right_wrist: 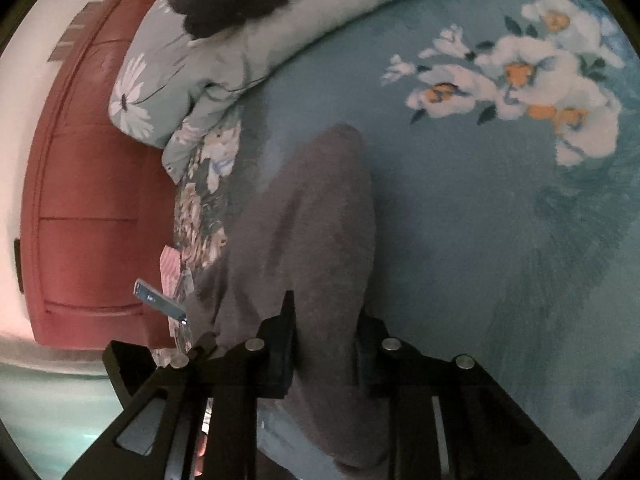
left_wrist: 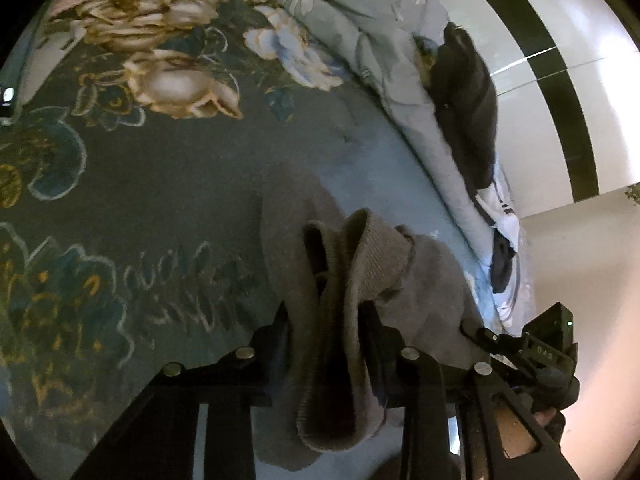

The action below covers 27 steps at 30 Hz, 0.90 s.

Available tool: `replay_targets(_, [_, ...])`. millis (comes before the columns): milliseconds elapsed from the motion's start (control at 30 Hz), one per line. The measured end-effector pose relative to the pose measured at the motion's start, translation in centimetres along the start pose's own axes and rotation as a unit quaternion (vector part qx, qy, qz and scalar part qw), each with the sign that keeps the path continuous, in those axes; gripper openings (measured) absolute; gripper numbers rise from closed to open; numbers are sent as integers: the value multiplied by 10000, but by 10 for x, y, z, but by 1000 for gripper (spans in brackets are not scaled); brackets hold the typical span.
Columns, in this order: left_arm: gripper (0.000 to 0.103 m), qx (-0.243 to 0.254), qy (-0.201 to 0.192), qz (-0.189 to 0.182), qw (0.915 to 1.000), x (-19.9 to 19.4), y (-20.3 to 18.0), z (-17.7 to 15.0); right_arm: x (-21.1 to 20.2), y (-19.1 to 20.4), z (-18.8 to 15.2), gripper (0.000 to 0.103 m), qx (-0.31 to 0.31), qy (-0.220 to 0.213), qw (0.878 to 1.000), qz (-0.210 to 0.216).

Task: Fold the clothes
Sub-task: 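Lift the folded sweatshirt with both tools off the blanket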

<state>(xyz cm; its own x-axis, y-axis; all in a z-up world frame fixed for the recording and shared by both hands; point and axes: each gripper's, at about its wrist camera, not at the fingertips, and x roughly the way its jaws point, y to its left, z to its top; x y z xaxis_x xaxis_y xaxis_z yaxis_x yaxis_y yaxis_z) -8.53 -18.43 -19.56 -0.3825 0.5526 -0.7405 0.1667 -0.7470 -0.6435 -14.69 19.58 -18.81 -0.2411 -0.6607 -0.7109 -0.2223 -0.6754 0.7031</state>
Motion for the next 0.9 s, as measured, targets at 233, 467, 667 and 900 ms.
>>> replay_targets(233, [34,112,-284,-75,9995,-53,-16,-20,-26,27,-24,23,-176,-34,9993,319])
replay_targets(467, [34,480,-630,-179,9967,-105,-56,-30,-68,52,-34,23,-364,-230,9968,681])
replay_targets(667, [34,1094,-663,-319,9913,-115,-121,-44,-142,47,-44,23,-608,-736,9927,740])
replay_targets(900, [34,1741,-188,-637,9825,-72,-218,-83,-244,-8,-64,23,-505,-1321,9888,482])
